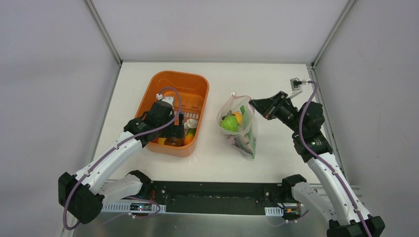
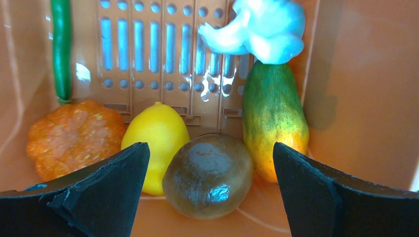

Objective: Place the food in the zip-top bag and seal the zipper
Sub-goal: Pick up the fake fruit from the bin.

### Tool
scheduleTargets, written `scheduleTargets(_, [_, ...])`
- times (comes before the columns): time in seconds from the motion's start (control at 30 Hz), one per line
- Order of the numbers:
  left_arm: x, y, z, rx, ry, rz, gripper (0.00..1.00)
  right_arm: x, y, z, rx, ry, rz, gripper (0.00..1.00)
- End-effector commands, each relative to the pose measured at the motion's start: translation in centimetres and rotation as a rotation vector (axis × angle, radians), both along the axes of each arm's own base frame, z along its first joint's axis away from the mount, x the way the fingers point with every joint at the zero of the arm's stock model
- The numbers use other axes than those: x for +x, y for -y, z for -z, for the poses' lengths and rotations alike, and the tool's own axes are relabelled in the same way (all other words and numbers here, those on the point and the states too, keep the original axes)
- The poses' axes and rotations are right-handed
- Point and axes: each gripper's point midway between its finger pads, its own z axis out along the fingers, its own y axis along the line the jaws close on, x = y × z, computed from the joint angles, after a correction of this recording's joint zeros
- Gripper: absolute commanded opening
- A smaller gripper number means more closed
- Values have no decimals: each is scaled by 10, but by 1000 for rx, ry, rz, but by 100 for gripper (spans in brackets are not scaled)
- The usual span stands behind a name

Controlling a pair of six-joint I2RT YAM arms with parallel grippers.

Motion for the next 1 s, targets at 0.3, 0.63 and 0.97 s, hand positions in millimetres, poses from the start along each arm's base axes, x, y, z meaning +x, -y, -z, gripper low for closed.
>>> scheduleTargets(0.3, [-12,27,39,-29,-276,112,99,-3,0,-14,-7,64,-6,8])
scheduleTargets(0.63, [3,36,89,8,-376,62,83,2,1,-6,-30,56,7,9])
scheduleTargets(0.97, [29,31,56,13,-215,21,33,10,1,-1,-48,42,18,10])
